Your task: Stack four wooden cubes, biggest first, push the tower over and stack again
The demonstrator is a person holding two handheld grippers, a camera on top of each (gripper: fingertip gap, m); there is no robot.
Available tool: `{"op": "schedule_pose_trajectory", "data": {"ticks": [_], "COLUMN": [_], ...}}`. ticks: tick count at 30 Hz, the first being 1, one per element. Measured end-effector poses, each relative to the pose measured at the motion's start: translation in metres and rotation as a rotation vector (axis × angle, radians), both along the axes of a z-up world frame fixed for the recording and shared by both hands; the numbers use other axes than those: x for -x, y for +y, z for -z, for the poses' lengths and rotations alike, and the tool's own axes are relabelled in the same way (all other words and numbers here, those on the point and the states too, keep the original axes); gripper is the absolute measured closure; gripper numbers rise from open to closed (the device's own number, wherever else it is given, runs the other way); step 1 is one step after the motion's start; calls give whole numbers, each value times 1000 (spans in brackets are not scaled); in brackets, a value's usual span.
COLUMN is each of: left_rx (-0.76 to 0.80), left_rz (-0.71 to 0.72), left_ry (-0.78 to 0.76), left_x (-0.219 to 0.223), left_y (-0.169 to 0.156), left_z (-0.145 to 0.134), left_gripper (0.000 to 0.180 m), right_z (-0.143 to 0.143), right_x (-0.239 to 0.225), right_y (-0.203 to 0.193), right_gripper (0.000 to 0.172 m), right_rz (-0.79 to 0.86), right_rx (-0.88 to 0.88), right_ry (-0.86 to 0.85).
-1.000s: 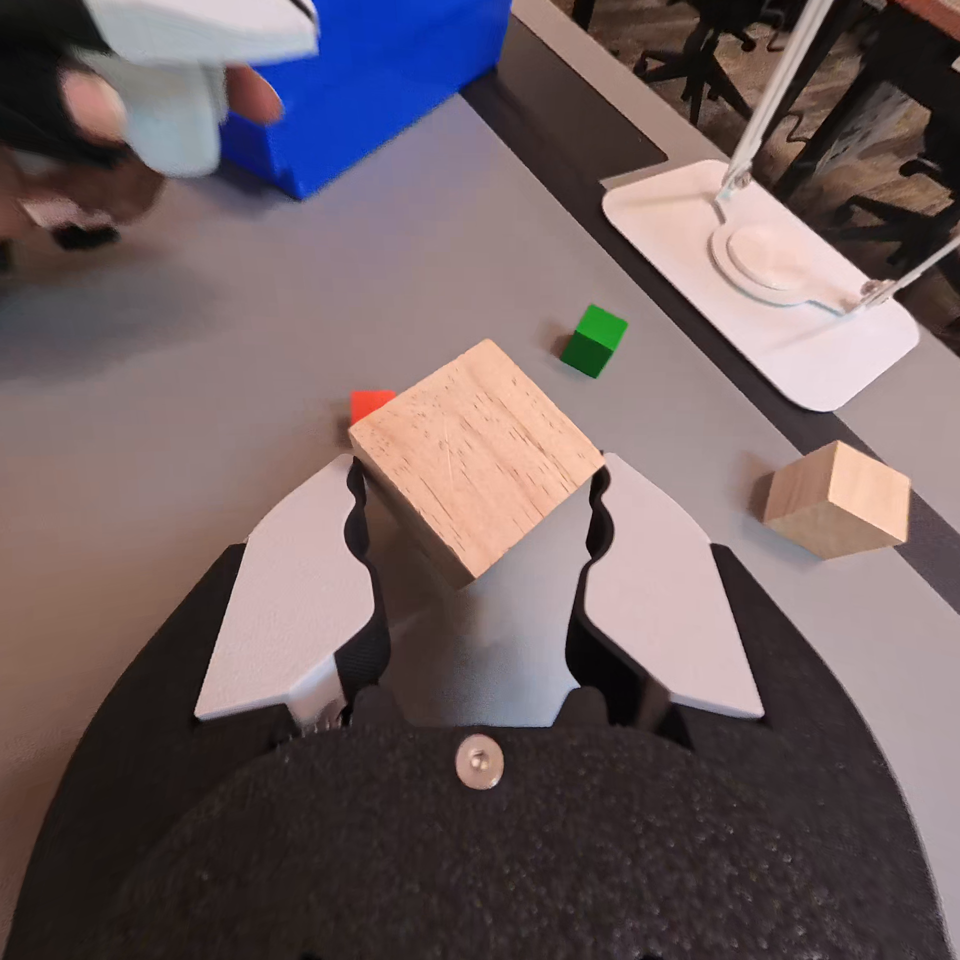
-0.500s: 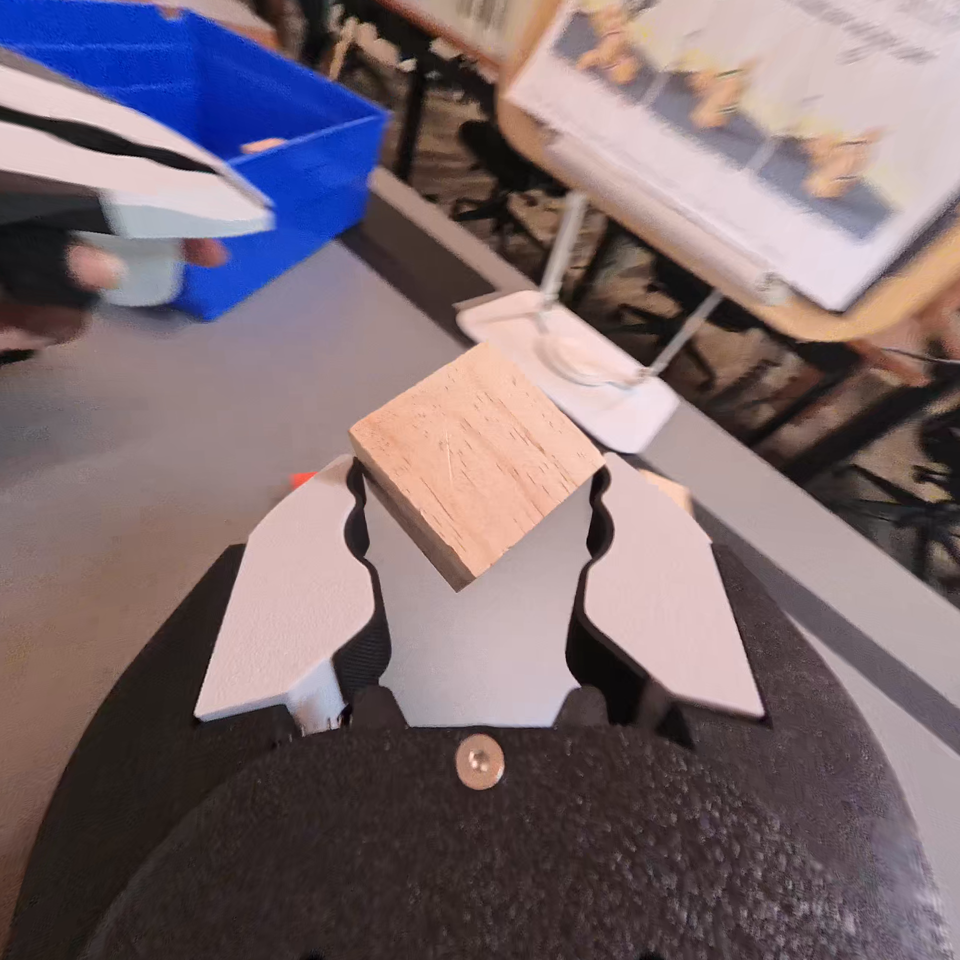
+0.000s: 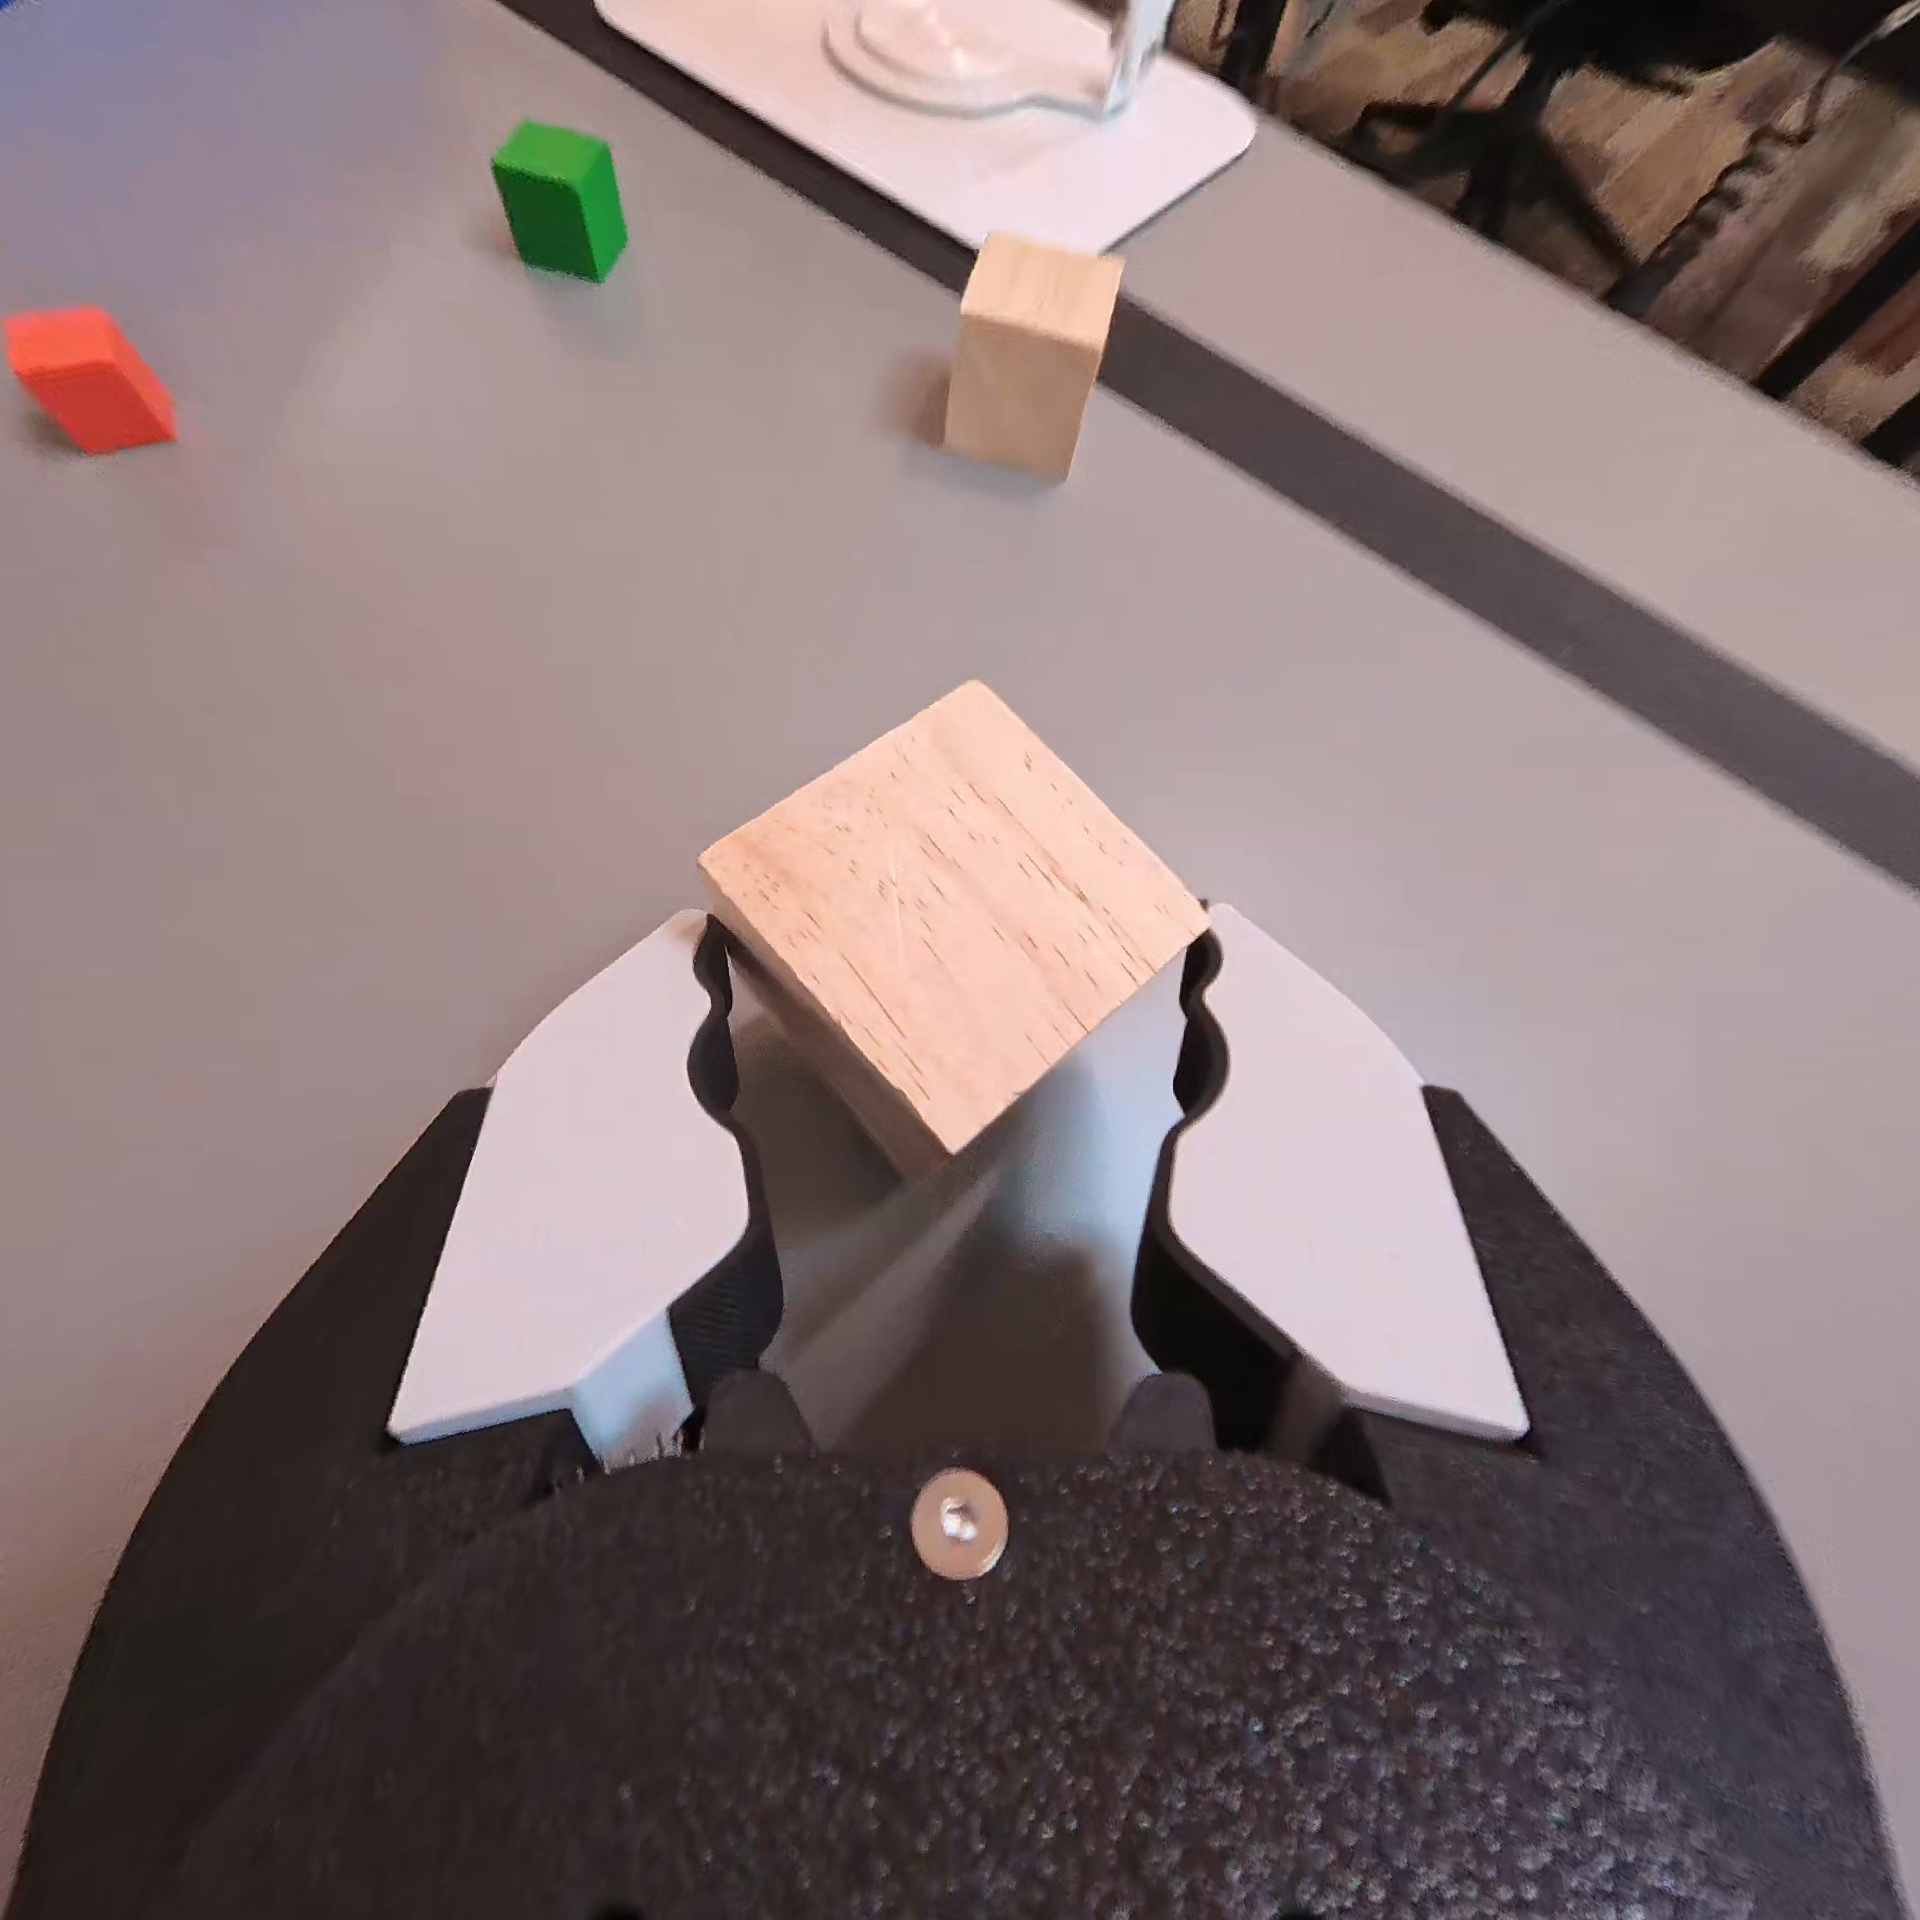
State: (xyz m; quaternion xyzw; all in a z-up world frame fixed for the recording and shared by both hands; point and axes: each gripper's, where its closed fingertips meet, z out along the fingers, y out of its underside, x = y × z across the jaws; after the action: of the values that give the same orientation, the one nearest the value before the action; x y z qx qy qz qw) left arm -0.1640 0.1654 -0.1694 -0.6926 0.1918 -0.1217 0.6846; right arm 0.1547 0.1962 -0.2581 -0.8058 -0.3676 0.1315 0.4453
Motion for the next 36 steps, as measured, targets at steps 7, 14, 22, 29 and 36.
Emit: {"op": "schedule_pose_trajectory", "data": {"ticks": [7, 14, 22, 29, 36], "left_rx": [7, 15, 24, 24, 34], "left_rz": [8, 9, 11, 11, 10], "left_ry": [5, 14, 23, 19, 21], "left_x": [-2, -3, -4, -3, -4], "left_y": [0, 0, 0, 1, 5], "left_z": [2, 5, 8, 8, 11], "left_gripper": [180, 180, 180, 180, 180], "right_z": [26, 27, 27, 16, -77], "right_x": [4, 4, 15, 28, 42], "right_y": [-10, -9, -12, -18, 12], "right_gripper": [89, 88, 88, 76, 78], "right_rz": [-60, -53, -67, -106, 9], "right_rx": [93, 84, 85, 97, -32], "right_ry": [-12, -30, -39, 6, 261]}}
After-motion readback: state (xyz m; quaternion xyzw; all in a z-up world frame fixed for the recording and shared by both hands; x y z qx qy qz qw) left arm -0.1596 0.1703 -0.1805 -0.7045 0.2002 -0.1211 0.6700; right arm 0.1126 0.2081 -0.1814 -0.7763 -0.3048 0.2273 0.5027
